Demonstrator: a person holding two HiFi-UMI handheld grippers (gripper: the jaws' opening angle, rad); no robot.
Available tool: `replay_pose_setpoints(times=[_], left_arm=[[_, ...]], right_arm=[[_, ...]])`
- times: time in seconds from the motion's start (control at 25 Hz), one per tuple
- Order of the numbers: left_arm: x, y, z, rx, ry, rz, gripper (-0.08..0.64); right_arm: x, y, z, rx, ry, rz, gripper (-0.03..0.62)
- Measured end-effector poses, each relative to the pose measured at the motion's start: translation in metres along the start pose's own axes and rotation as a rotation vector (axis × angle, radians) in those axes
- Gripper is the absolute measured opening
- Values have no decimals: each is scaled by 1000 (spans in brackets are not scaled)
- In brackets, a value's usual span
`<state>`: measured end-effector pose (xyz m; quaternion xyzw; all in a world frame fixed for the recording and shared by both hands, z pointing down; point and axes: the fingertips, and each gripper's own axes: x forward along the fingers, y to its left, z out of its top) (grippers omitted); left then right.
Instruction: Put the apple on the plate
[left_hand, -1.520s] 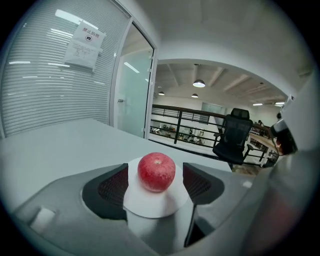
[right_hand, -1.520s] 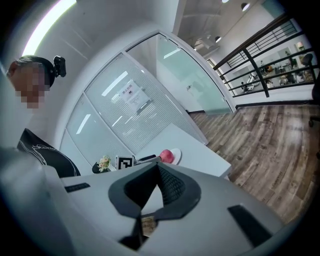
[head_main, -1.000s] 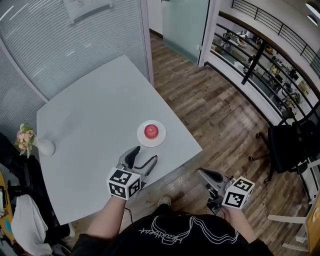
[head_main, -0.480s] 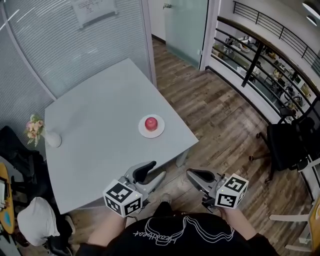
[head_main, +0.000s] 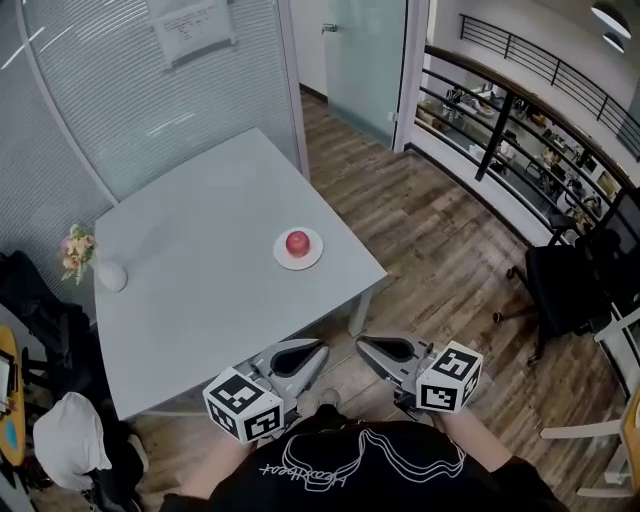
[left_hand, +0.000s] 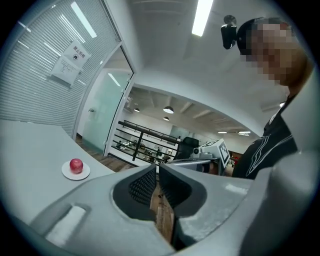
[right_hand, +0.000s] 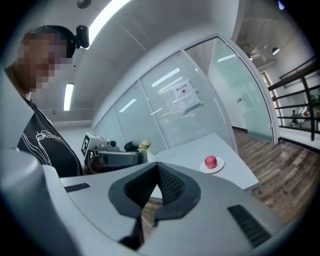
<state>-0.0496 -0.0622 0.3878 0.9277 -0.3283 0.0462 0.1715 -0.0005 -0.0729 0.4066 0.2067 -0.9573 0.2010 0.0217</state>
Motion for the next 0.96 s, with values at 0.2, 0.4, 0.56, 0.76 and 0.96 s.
replay_pose_setpoints(times=[0.2, 0.4, 0.56, 0.76, 0.96], left_arm=[[0, -21, -5, 25, 0, -5, 25], [-1, -38, -6, 53, -2, -10, 23], [-6, -47, -6, 71, -6, 5, 23], [-11, -57, -6, 78, -22, 15, 23], [-14, -66, -10, 84, -25, 25, 23]], right_arm=[[-15, 18, -2, -8, -18, 15, 9], [-27, 26, -4, -15, -25, 12, 9], [-35, 34, -2, -34, -30, 13, 9], [-42, 40, -2, -34, -43, 25, 9], [-48, 41, -12, -6, -19, 9, 9]])
